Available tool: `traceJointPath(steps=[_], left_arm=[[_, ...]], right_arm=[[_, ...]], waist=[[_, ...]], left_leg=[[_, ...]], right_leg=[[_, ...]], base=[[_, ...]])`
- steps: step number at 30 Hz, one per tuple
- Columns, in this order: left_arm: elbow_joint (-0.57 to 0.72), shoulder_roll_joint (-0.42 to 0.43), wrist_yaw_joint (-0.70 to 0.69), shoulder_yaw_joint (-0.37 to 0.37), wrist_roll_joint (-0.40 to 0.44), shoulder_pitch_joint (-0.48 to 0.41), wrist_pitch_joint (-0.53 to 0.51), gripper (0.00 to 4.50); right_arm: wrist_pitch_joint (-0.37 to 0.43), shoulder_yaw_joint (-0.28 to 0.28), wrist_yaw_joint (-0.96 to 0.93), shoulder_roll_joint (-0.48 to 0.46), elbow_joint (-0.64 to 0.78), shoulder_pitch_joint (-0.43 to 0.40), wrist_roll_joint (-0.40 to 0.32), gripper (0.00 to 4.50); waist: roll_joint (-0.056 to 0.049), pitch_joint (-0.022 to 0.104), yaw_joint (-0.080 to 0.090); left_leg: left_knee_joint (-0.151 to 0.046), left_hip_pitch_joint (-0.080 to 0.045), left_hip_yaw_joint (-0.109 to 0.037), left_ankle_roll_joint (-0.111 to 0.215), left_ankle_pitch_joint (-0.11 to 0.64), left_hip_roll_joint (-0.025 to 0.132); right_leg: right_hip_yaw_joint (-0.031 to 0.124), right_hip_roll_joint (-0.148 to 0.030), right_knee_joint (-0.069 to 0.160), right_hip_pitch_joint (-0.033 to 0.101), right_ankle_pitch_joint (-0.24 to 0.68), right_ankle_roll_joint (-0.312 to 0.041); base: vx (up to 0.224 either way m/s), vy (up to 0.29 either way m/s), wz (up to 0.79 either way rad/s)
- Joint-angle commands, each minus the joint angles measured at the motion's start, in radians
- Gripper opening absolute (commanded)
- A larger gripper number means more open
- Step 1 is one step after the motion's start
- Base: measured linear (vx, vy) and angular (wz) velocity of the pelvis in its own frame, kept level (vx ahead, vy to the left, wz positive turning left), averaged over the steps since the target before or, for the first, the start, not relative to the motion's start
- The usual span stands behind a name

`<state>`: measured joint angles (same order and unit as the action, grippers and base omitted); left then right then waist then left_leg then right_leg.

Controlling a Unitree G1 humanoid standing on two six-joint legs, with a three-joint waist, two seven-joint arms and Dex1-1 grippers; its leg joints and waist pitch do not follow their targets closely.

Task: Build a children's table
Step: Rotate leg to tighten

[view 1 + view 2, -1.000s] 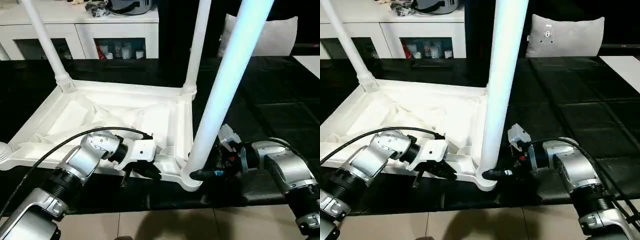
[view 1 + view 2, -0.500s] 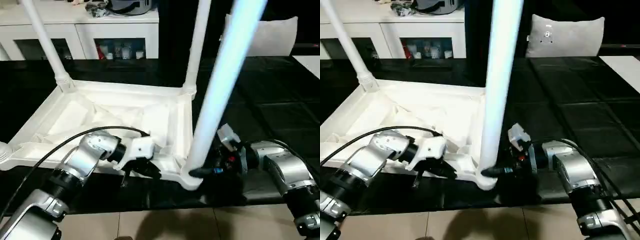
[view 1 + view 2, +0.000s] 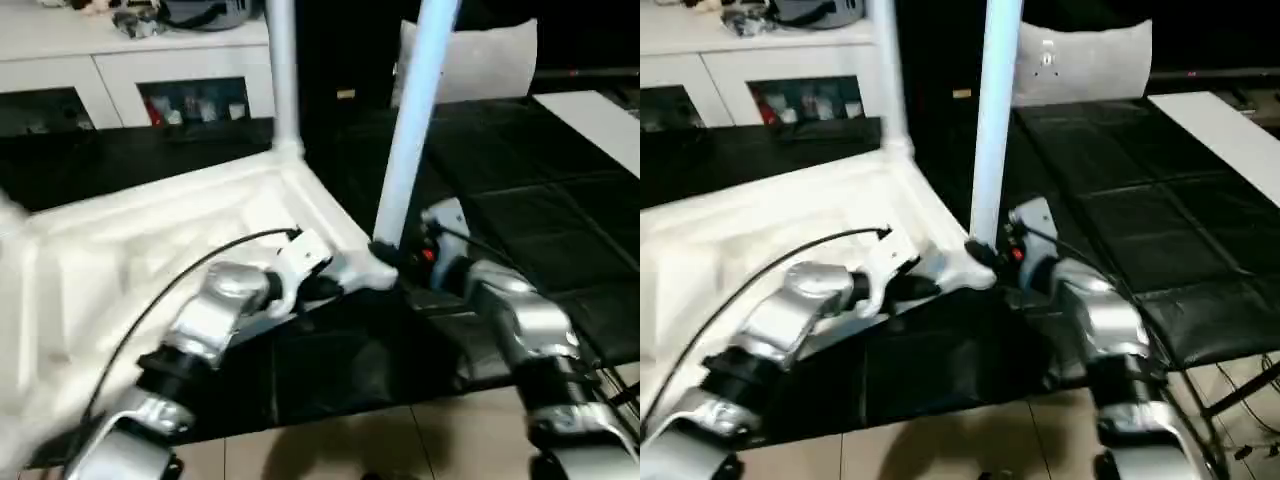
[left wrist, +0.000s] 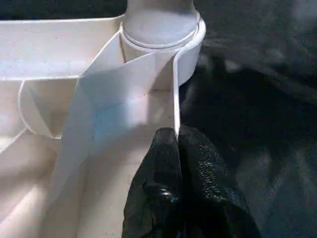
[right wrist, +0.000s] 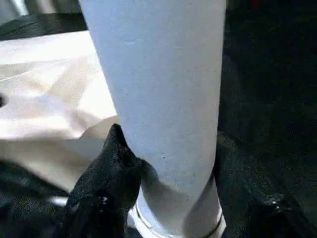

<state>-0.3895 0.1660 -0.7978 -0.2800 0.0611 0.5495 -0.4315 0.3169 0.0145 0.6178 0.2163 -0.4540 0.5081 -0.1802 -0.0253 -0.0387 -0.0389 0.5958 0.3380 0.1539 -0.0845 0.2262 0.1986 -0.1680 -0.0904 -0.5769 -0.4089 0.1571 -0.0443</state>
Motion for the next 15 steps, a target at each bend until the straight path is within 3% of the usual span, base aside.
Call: traceJointPath(steps=[1, 3, 4, 7, 8, 10, 11, 12, 15], left_arm=[[0.031, -0.026, -0.021, -0.032, -0.012, 0.024, 0.022, 0.0], [0.029, -0.018, -0.031, -0.042, -0.003, 0.025, 0.035, 0.0], [0.03, -0.011, -0.035, -0.045, -0.001, 0.024, 0.038, 0.0], [0.027, 0.003, -0.038, -0.049, 0.005, 0.024, 0.043, 0.0], [0.025, 0.015, -0.045, -0.052, 0.009, 0.023, 0.051, 0.0], [0.023, 0.049, -0.073, -0.058, 0.012, 0.019, 0.077, 0.0], [0.022, 0.06, -0.083, -0.057, 0.012, 0.017, 0.085, 0.0], [0.02, 0.077, -0.103, -0.056, 0.011, 0.014, 0.096, 0.0], [0.017, 0.101, -0.143, -0.066, 0.01, 0.011, 0.126, 0.0]], right_arm=[[-0.021, -0.007, -0.012, -0.008, -0.022, -0.002, 0.017, 2.55], [-0.031, -0.002, 0.027, 0.003, -0.016, -0.014, -0.003, 2.55], [-0.039, 0.002, 0.055, 0.014, -0.009, -0.022, -0.014, 2.55], [-0.047, 0.005, 0.081, 0.032, 0.001, -0.032, -0.022, 2.74], [-0.046, 0.006, 0.099, 0.044, 0.008, -0.037, -0.025, 2.85], [-0.06, -0.017, 0.183, 0.092, 0.019, -0.05, -0.024, 2.98], [-0.073, -0.032, 0.224, 0.113, 0.023, -0.056, -0.023, 3.04], [-0.079, -0.049, 0.29, 0.144, 0.034, -0.064, -0.031, 3.04], [-0.087, -0.058, 0.357, 0.176, 0.045, -0.071, -0.04, 3.33]], waist=[[0.009, 0.075, -0.013], [0.004, 0.077, -0.017], [0.007, 0.077, -0.019], [0.008, 0.073, -0.03], [-0.004, 0.073, -0.033], [0.004, 0.071, -0.036], [-0.008, 0.071, -0.04], [-0.002, 0.071, -0.042], [0.002, 0.07, -0.053]], left_leg=[[-0.05, 0.021, -0.002, 0.118, -0.023, 0.024], [-0.047, 0.024, -0.003, 0.135, -0.041, 0.026], [-0.045, 0.024, -0.002, 0.144, -0.043, 0.026], [-0.045, 0.024, 0.0, 0.151, -0.026, 0.027], [-0.046, 0.024, -0.001, 0.147, -0.02, 0.027], [-0.048, 0.023, 0.001, 0.133, 0.012, 0.026], [-0.048, 0.022, -0.001, 0.129, 0.021, 0.026], [-0.047, 0.022, 0.001, 0.128, 0.037, 0.027], [-0.049, 0.021, 0.001, 0.124, 0.05, 0.028]], right_leg=[[0.064, -0.064, 0.058, 0.079, 0.207, -0.121], [0.065, -0.066, 0.051, 0.08, 0.162, -0.141], [0.066, -0.066, 0.05, 0.079, 0.149, -0.148], [0.065, -0.067, 0.056, 0.076, 0.184, -0.142], [0.065, -0.068, 0.057, 0.077, 0.196, -0.141], [0.064, -0.067, 0.065, 0.077, 0.24, -0.122], [0.062, -0.068, 0.065, 0.077, 0.248, -0.121], [0.062, -0.065, 0.068, 0.077, 0.256, -0.112], [0.064, -0.066, 0.066, 0.076, 0.265, -0.109]], base=[[0.0, 0.0, 0.0], [0.0, 0.0, 0.0], [0.0, 0.0, 0.0], [0.0, 0.0, 0.0], [0.0, 0.0, 0.0], [0.0, 0.0, 0.0], [0.0, 0.0, 0.0], [0.0, 0.0, 0.0], [0.0, 0.0, 0.0]])
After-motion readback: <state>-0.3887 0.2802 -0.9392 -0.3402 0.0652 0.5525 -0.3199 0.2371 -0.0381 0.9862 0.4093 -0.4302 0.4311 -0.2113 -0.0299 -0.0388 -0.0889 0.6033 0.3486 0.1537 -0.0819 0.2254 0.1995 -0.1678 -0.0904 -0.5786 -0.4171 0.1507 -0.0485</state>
